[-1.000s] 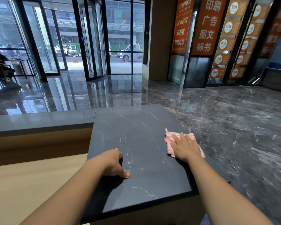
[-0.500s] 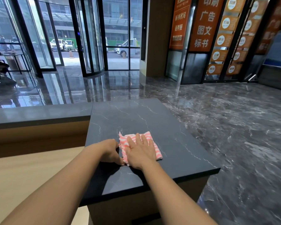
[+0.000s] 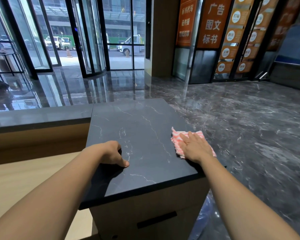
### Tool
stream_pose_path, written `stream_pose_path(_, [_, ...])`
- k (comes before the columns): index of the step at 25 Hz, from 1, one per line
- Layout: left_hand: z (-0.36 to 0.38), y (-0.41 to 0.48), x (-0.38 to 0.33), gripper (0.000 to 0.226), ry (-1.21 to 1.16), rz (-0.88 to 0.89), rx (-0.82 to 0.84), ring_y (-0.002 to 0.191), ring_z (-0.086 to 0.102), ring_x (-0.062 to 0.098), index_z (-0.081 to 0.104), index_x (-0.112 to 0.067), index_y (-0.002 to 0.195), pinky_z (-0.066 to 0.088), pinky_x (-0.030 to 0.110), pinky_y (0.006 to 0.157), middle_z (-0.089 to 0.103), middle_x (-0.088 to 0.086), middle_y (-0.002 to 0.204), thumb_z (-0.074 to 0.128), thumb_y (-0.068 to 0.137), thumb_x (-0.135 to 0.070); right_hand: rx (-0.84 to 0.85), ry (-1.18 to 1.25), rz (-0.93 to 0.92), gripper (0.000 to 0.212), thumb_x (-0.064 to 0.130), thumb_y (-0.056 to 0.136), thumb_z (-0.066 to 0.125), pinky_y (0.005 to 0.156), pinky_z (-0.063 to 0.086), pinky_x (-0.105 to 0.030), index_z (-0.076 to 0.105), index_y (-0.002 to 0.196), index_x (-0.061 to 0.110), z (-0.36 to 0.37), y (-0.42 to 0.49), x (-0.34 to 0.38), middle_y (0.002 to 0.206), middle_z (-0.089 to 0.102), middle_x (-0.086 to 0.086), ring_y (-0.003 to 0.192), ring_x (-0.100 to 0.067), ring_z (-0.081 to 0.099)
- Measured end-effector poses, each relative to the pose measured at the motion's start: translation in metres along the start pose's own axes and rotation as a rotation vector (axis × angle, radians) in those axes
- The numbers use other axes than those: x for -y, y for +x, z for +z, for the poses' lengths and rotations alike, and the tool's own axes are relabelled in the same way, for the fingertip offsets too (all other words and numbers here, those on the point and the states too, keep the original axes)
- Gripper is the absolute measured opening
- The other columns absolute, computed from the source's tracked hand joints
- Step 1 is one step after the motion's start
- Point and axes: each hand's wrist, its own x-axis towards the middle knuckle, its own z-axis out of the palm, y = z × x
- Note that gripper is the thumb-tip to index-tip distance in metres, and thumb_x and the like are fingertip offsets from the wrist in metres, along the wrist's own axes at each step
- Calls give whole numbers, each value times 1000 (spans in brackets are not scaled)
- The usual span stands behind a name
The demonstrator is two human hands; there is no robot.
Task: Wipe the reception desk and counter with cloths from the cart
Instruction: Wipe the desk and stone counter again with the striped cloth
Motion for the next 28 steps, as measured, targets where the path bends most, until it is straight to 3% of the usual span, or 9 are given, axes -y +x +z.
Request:
stream_pose_path(5, [1,1,0,83,-31,2,-20,127,47,28,42,-9,140,39,37,106,45,6,143,77,75,-46,22,47,84,53,44,103,15,121,1,-43,10,155,32,-1,-8,14,164,-1,-3,150,-23,-2])
stream_pose_path(9, [1,-2,-2,75,-25,19,-42,116,53,27,47,-9,135,44,38,101,52,7,130,78,75,-43,7,87,-27,53,44,103,16,120,-3,-44,10,154,34,11,-38,73,163,-3,-3,150,-23,-6])
stream_pose_path(12, [6,-9,-5,63,101,100,-142,132,41,28,51,-12,128,39,37,105,38,10,147,75,78,-42,3,65,-146,53,42,103,16,120,-5,-45,10,154,32,19,-63,119,163,-4,-4,150,-23,-8])
stream_pose_path(13, [9,-10,-6,47,127,148,-188,129,44,27,57,-14,116,42,37,101,42,12,143,73,78,-38,8,63,-186,53,42,103,16,120,-5,-45,10,154,32,21,-70,130,163,-3,-4,150,-23,-8])
stream_pose_path(16, [17,-14,-12,9,137,228,-296,87,57,24,53,-20,75,46,33,72,62,6,92,62,77,-22,15,59,-254,52,43,103,16,120,-3,-44,13,154,32,23,-79,139,163,0,-4,150,-23,-6])
stream_pose_path(18, [21,-13,-17,5,137,226,-318,87,58,25,55,-20,80,49,35,76,63,4,89,58,76,-19,10,53,-257,52,44,103,17,120,-2,-43,14,154,33,20,-79,122,163,2,-3,150,-22,-4])
stream_pose_path(22, [26,-7,-20,50,238,168,-352,110,57,25,54,-17,124,41,35,89,62,2,119,62,76,-29,-19,16,-139,51,47,103,16,121,2,-39,15,153,35,12,-68,51,163,5,-2,150,-20,1])
stream_pose_path(26, [22,-11,-20,31,245,168,-309,93,55,22,59,-24,102,35,33,77,64,-2,103,66,75,-37,-10,-4,54,53,49,102,17,121,7,-41,17,153,34,3,-54,-20,163,7,-3,150,-22,6])
stream_pose_path(28, [21,-13,-20,33,239,183,-309,92,54,21,60,-24,104,33,32,78,64,-3,104,67,76,-40,-3,14,118,52,45,103,18,120,9,-41,18,153,32,0,-53,-28,163,8,-4,150,-24,5])
